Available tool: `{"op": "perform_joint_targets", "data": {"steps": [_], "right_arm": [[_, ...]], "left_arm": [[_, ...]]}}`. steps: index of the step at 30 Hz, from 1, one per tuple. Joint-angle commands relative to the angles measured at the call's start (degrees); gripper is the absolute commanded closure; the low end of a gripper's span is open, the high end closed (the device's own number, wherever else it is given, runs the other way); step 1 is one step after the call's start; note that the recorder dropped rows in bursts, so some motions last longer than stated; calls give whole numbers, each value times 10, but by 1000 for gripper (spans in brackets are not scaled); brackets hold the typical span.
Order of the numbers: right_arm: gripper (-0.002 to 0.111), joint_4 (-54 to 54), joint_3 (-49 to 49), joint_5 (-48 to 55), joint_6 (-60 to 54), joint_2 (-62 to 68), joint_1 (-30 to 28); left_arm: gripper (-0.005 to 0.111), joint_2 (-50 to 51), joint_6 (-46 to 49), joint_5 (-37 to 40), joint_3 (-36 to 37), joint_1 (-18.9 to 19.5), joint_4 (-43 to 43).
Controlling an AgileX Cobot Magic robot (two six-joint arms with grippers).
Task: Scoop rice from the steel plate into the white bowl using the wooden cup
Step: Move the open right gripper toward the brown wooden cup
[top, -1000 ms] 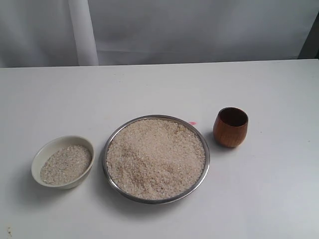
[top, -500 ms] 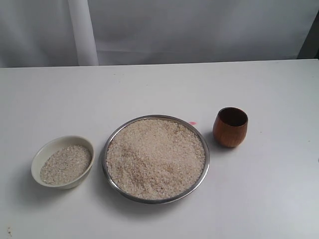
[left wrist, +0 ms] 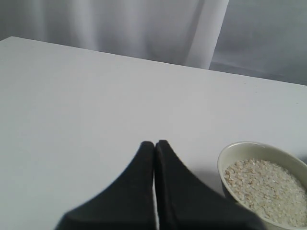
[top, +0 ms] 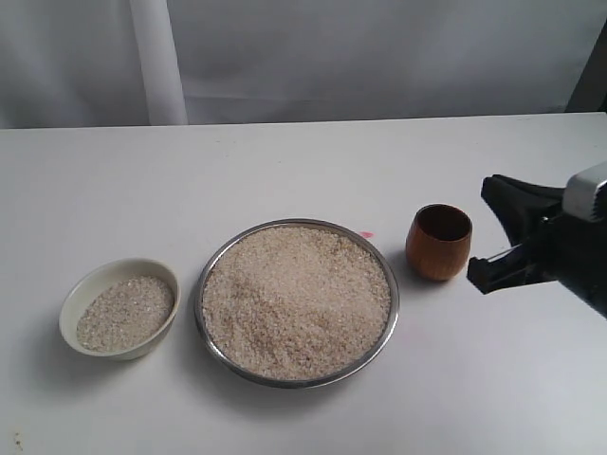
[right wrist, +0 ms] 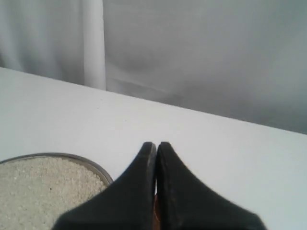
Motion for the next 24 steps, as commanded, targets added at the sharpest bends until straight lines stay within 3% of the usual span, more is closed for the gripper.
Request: {"op": "perform_joint_targets", "data": {"steps": [1, 7, 10, 24], "right_arm": [[108, -6, -2, -84, -27, 102, 1], [108, -6, -2, -226, -44, 267, 1], [108, -4, 7, -226, -54, 335, 1], [108, 73, 29, -226, -84, 349, 0]], "left_arm": [[107, -1, -1, -4, -2, -3, -3], [107, -1, -1, -4, -2, -3, -3], [107, -1, -1, -4, -2, -3, -3], [107, -1, -1, -4, -2, -3, -3]]}}
